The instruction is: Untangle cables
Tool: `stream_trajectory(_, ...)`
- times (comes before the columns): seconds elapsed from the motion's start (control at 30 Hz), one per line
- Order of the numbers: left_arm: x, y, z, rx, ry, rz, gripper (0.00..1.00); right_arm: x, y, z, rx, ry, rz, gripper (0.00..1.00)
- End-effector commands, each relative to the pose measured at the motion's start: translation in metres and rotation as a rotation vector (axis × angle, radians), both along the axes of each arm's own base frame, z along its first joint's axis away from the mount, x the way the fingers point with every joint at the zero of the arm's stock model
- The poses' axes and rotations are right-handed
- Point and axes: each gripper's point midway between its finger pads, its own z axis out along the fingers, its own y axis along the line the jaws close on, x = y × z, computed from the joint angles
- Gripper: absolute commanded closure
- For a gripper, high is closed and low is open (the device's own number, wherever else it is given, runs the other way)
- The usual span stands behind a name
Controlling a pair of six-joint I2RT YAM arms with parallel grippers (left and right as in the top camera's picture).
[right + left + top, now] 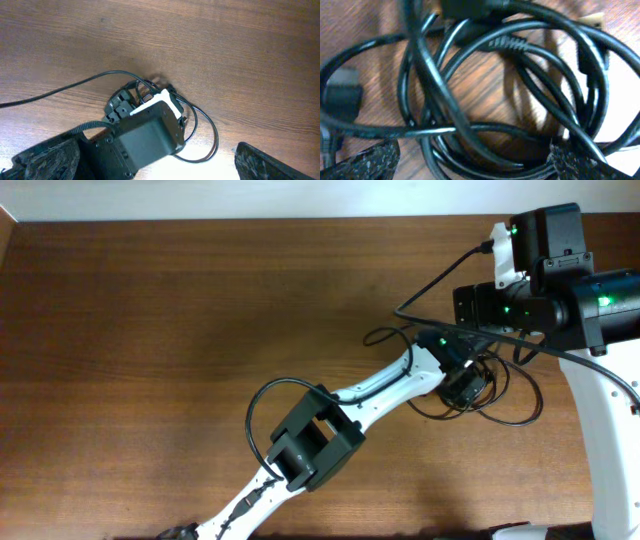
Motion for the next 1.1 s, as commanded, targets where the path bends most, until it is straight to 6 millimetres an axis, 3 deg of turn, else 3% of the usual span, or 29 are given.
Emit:
stream_trajectory(0.0,-0.007,0.002,-0.018,0.024,0.023,-0.005,1.0,-0.001,-0.005,0.007,-0.021,-0.02,-0.009,0.01)
stream_trajectory(0.17,0.003,0.028,-0.048,0.098,0.055,0.038,1.0,-0.002,-0.008,0.007,-0.035,-0.015,-0.017,0.01)
stream_trajectory(0.27,0.032,0.045,-0.012,0.087,-0.007,0.115,1.0,-0.002,-0.009,0.007,-0.041,-0.016,-0.021,0.01)
stream_trajectory(0.37,0.076,0.082,0.078,0.001,-0.118,0.228,1.0,-0.002,-0.012,0.007,-0.056,-0.019,-0.03,0.01)
stream_trajectory(0.4,0.088,0.1,0.109,-0.033,-0.145,0.275,1.0,-0.002,-0.012,0.007,-0.056,-0.018,-0.03,0.02)
stream_trajectory(0.43,0.101,0.133,0.153,-0.077,-0.176,0.348,1.0,-0.002,-0.012,0.007,-0.056,-0.018,-0.03,0.02)
stream_trajectory(0.47,0.103,0.149,0.173,-0.091,-0.192,0.375,1.0,-0.002,-0.012,0.007,-0.055,-0.018,-0.03,0.01)
stream_trajectory(0.53,0.1,0.183,0.223,-0.131,-0.237,0.421,1.0,0.001,-0.009,0.006,-0.041,-0.02,-0.022,0.01)
stream_trajectory(0.57,0.092,0.19,0.246,-0.15,-0.264,0.415,1.0,0.003,-0.004,0.005,-0.018,-0.016,-0.008,0.01)
stream_trajectory(0.7,0.066,0.199,0.3,-0.201,-0.347,0.393,1.0,0.011,0.017,-0.027,0.057,0.087,0.046,0.01)
stream_trajectory(0.87,0.062,0.206,0.303,-0.191,-0.346,0.399,1.0,0.013,0.047,-0.078,0.049,0.206,0.119,0.02)
stream_trajectory(1.07,0.068,0.216,0.303,-0.157,-0.375,0.428,1.0,0.017,0.08,-0.081,0.05,0.174,0.202,0.01)
